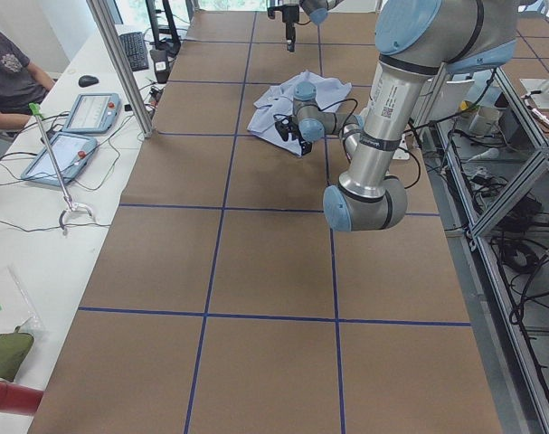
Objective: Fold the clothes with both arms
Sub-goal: 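Grasp the shirt's corner nearest the left gripper with the left gripper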
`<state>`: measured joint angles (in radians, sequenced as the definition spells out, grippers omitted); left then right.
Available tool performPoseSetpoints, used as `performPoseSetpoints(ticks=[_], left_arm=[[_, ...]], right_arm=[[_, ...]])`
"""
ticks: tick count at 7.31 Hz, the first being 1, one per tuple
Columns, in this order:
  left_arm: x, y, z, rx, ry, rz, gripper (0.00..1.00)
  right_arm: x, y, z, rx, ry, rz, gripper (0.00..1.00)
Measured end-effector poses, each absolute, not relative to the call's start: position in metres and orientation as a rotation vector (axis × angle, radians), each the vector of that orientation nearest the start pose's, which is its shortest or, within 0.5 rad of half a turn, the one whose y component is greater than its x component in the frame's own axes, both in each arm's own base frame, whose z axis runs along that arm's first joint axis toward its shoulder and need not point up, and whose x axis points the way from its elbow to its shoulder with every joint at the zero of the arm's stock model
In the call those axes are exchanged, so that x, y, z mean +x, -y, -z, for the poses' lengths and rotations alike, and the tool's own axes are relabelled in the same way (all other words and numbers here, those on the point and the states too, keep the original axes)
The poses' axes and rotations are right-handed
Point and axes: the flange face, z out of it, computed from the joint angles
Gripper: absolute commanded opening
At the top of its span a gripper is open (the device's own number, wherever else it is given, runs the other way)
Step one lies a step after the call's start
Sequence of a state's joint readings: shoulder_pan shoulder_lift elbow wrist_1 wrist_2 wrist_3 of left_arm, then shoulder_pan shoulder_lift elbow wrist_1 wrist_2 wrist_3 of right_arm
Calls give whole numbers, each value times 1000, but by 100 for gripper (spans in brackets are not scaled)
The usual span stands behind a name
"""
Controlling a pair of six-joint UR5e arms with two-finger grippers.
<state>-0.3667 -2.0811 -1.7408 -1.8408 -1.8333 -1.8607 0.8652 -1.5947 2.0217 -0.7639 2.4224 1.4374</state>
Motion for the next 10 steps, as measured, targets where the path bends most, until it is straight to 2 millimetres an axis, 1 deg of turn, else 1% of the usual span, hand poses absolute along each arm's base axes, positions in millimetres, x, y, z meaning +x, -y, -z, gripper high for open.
performPoseSetpoints(ticks=[1, 4, 6, 8, 10], left_arm=[[568, 333, -264, -209, -958, 480, 85], [571, 335, -268, -212, -947, 488, 67], [572, 335, -269, -213, -944, 489, 45], [572, 335, -269, -215, -944, 490, 0], [569, 334, -262, -224, -954, 501, 0]], right_arm=[[-242, 375, -353, -95, 1347, -93, 100], [-243, 375, -354, -95, 1346, -95, 100], [-243, 375, -354, -95, 1346, -95, 100], [-243, 375, -354, -95, 1345, -95, 100], [-243, 376, -356, -97, 1344, -97, 100]])
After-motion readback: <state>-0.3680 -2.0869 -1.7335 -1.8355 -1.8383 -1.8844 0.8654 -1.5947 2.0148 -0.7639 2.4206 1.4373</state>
